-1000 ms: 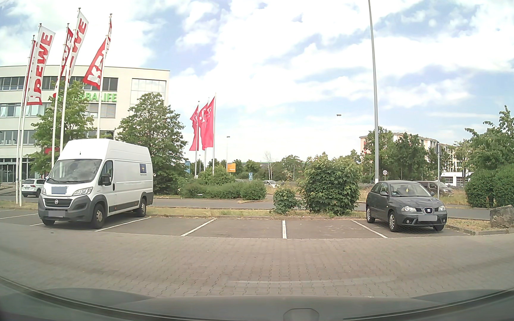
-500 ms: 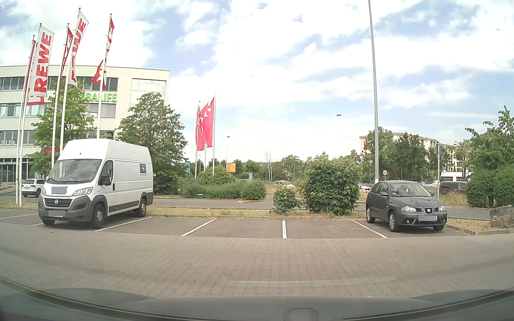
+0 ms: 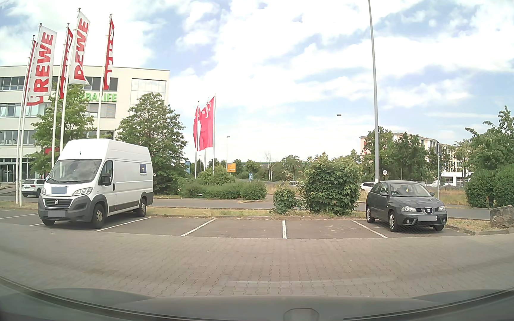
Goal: Follow the waypoints while adhering to traffic rules and regulations
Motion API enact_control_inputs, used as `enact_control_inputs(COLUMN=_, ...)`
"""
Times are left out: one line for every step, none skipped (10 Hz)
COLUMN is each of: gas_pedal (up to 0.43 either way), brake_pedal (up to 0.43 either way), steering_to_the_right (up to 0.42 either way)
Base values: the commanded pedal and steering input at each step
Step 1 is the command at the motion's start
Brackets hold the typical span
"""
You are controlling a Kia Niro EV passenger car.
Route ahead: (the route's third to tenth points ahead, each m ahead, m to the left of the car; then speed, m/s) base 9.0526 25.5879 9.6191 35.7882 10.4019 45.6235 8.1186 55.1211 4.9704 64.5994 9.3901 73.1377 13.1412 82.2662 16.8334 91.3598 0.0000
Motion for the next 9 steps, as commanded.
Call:
enact_control_inputs(gas_pedal=0.0, brake_pedal=0.384, steering_to_the_right=0.003)
enact_control_inputs(gas_pedal=0.0, brake_pedal=0.384, steering_to_the_right=0.003)
enact_control_inputs(gas_pedal=0.0, brake_pedal=0.384, steering_to_the_right=0.003)
enact_control_inputs(gas_pedal=0.0, brake_pedal=0.384, steering_to_the_right=0.003)
enact_control_inputs(gas_pedal=0.0, brake_pedal=0.384, steering_to_the_right=0.003)
enact_control_inputs(gas_pedal=0.0, brake_pedal=0.384, steering_to_the_right=0.003)
enact_control_inputs(gas_pedal=0.0, brake_pedal=0.384, steering_to_the_right=0.003)
enact_control_inputs(gas_pedal=0.0, brake_pedal=0.384, steering_to_the_right=0.003)
enact_control_inputs(gas_pedal=0.0, brake_pedal=0.384, steering_to_the_right=0.003)
